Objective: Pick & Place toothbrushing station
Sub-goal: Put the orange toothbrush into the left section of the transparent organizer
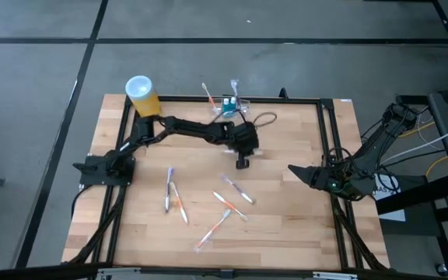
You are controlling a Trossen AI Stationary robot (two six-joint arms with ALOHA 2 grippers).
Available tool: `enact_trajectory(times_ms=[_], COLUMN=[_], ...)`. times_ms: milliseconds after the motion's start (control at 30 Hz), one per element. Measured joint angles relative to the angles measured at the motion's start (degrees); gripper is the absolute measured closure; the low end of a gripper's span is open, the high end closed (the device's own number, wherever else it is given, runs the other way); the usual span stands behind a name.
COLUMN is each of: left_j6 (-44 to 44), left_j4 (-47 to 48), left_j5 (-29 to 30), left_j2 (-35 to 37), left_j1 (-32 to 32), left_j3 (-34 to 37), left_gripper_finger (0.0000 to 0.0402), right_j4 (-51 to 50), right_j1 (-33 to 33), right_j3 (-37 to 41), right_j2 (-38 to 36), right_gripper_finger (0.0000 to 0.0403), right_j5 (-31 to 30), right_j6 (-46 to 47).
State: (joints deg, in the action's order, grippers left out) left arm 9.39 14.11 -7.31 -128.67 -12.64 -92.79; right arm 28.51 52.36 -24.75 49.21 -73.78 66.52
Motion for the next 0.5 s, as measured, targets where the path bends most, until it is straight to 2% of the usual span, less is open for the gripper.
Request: enact_trajectory(times_ms=[200, 333, 500], left_j6=[-1.73, -3.35, -7.49], left_j4=[-0.4, -4.47, -14.9], left_j5=[0.26, 3.97, 9.12], left_j2=[8.82, 17.02, 27.87], left_j1=[-3.57, -7.91, -16.1], left_j3=[-0.07, 0.58, 8.25], left_gripper_finger=[0.04, 0.04, 0.04], right_j4=[-0.01, 0.03, -0.03], right_j1=[0.0, 0.0, 0.0], right_j3=[0.0, 0.0, 0.0], right_j2=[0.02, 0.09, 0.22], right_gripper_finger=[0.0294, 0.0294, 0.0294], right_j5=[-0.9, -2.19, -3.42], right_j6=[-2.26, -3.35, -4.69])
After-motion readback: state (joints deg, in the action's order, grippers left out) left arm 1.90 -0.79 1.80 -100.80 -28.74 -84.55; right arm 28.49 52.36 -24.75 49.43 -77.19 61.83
